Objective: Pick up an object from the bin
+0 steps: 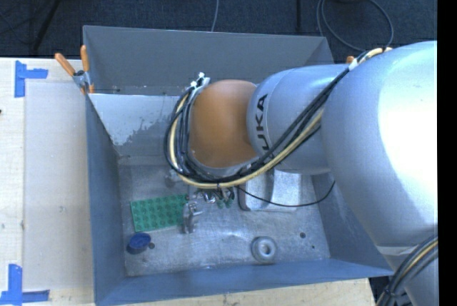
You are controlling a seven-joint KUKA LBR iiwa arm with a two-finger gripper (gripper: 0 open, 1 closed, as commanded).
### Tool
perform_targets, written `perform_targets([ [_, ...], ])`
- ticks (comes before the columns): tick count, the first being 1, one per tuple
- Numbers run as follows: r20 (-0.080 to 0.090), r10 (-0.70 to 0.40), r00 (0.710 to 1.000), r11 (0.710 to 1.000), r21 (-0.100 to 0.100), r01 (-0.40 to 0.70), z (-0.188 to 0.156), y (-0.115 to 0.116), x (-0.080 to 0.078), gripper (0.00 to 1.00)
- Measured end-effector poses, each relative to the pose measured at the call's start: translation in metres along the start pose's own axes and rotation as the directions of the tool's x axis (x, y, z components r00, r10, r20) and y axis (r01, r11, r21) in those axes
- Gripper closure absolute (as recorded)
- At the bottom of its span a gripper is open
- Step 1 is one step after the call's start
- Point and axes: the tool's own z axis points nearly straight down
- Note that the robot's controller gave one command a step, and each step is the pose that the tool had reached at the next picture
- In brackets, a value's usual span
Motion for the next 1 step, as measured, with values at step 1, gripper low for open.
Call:
perform_targets([
  [1,0.002,-0.309,0.951,0.951,-0.001,0.309,-0.0473,0.0276,-0.0241,0.00],
])
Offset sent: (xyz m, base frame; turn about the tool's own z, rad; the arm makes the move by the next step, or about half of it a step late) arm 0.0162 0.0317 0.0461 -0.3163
